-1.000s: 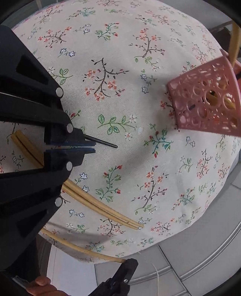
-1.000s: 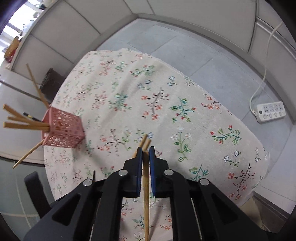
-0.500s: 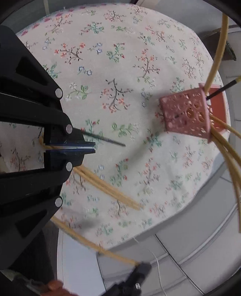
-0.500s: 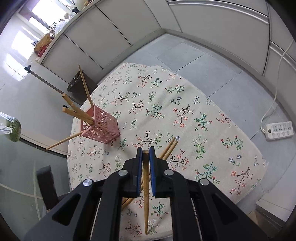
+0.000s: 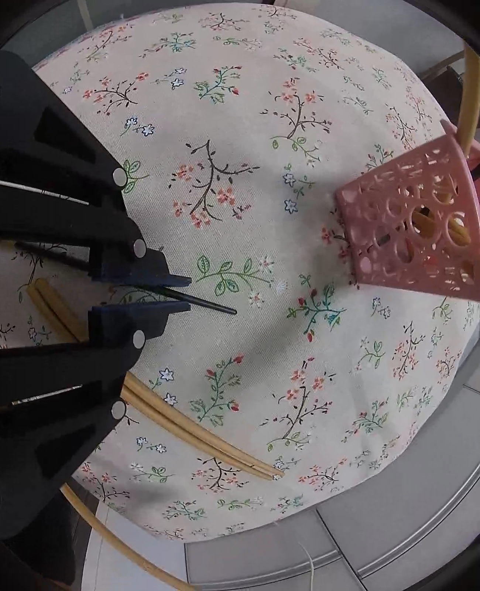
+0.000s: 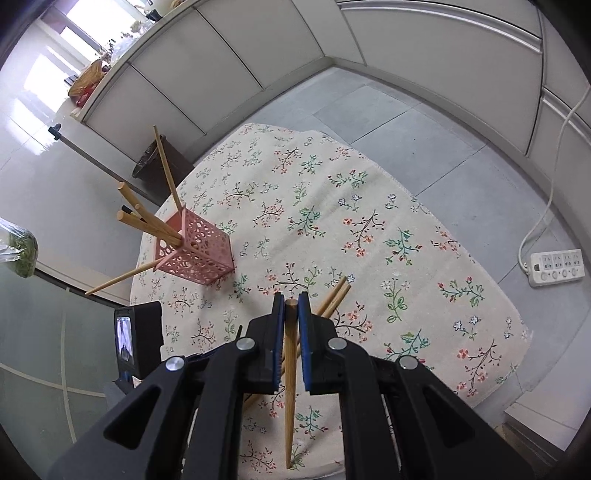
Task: Organize utensils
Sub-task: 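Carry both held chopsticks up toward the pink basket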
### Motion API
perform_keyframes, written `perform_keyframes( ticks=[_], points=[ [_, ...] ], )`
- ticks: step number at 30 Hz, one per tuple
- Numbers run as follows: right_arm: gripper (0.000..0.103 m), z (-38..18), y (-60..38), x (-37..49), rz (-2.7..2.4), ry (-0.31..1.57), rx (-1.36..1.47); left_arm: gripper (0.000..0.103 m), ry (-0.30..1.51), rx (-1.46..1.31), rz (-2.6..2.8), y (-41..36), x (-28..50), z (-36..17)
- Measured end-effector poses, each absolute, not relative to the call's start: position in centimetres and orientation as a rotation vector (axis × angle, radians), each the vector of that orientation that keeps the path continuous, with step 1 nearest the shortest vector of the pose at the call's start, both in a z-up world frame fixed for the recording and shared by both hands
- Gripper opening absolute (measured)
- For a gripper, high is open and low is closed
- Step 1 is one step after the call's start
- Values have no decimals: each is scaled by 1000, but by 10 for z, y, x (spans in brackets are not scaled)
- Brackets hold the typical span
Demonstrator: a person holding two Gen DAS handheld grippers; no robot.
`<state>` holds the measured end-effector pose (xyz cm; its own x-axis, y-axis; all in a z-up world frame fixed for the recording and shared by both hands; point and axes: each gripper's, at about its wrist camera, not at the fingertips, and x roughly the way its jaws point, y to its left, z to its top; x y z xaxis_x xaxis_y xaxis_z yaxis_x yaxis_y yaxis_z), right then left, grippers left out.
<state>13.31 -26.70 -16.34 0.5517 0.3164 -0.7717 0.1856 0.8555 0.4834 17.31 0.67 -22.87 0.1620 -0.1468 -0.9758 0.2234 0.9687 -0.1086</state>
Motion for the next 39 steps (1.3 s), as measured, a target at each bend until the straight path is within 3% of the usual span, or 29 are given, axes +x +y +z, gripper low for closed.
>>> perform_keyframes(
  ticks=[4,21,28,39],
  points=[
    [8,-157,-263,129,101,984,556,4,1324,34,-259,25,164,-214],
    [8,-89,-231,53,236,819,349,4,846,64,-167,73,12,-56],
    [8,-45,-226,38,271,784,310,4,721,10,-187,72,12,-2],
    [8,73,-231,61,318,613,336,4,598,-47,-208,65,75,68]
  ],
)
